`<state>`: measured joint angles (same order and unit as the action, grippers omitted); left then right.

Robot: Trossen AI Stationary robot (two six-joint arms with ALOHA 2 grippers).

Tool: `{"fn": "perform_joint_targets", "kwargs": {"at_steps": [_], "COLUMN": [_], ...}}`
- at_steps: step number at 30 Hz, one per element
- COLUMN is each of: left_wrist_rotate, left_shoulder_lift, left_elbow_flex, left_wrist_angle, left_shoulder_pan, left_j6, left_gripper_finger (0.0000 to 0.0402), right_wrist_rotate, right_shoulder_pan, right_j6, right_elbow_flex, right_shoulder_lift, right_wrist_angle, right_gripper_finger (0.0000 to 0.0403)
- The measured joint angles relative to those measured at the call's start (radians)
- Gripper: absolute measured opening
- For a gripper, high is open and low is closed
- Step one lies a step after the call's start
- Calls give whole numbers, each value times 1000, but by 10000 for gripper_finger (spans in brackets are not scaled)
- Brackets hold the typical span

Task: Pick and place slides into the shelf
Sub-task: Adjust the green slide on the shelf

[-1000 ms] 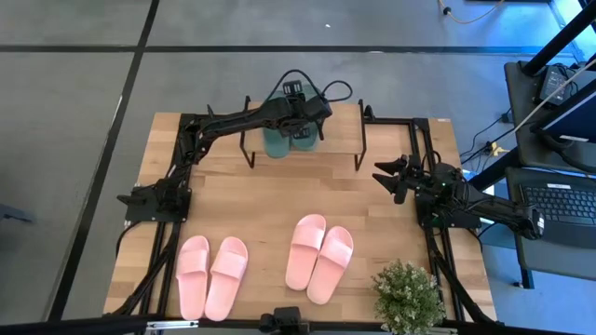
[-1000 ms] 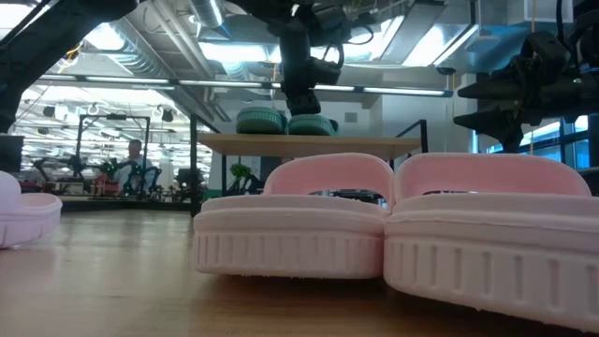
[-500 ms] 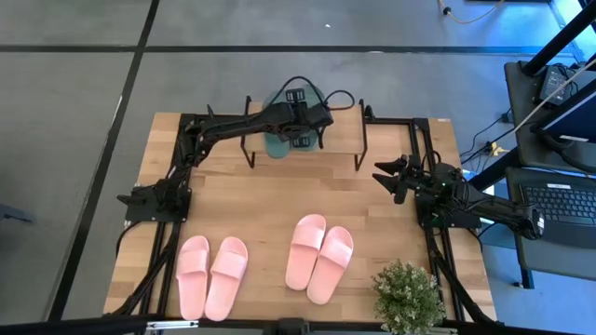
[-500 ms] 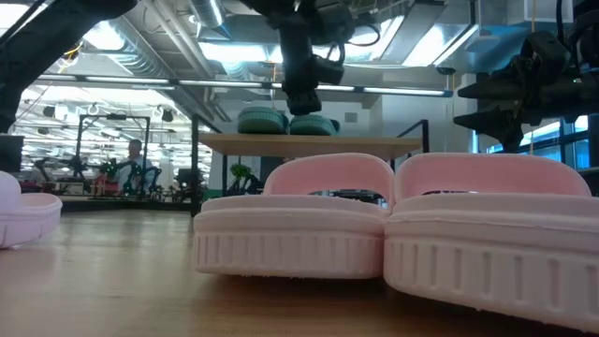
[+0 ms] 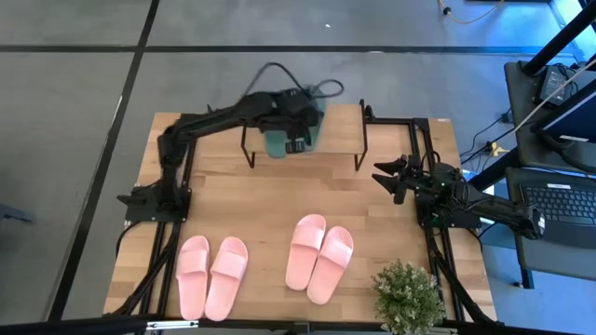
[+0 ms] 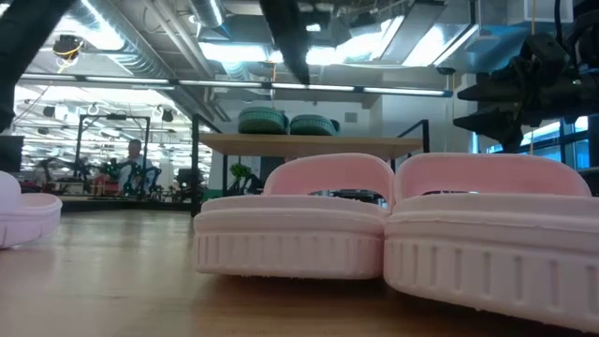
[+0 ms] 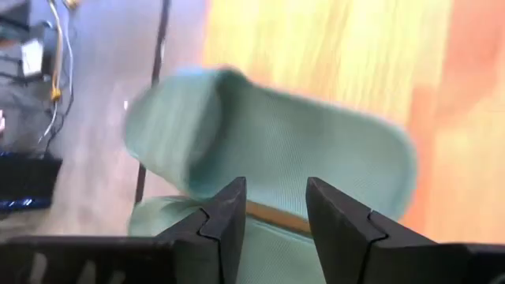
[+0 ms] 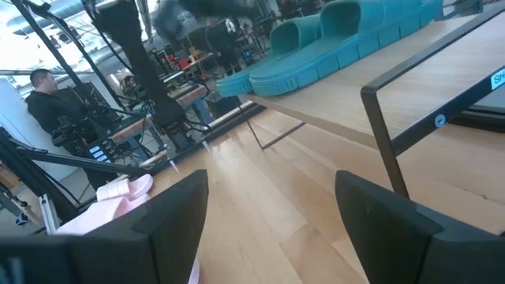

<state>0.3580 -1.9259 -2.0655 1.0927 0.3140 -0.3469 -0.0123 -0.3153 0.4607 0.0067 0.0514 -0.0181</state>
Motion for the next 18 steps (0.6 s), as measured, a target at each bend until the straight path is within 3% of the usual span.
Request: {"fn": "perform_joint_targets", "kwargs": {"at_steps": [7, 9, 13, 18], "left_wrist_rotate": [-232, -250, -237, -85], "left_shoulder_lift": [215, 269, 371, 495], "left_elbow_flex": [0, 3, 86, 300], "left_wrist_angle": [-38, -60, -161, -280], "left_shoulder_pan": [-40, -66, -144, -253], "left_j6": [73, 105, 130, 188], "left_gripper_finger": [126, 126, 126, 126], "right_wrist_rotate": [0, -1, -8, -8], "right_shoulder_pan": [4, 10, 25, 47], "right_j6": [-1, -2, -14, -9], "right_elbow_flex": [0, 0, 0, 0], "right_shoulder_lift": [32, 45, 73, 99], "right_wrist_angle": [0, -3, -1, -2], "right_gripper_finger": [277, 277, 277, 277]}}
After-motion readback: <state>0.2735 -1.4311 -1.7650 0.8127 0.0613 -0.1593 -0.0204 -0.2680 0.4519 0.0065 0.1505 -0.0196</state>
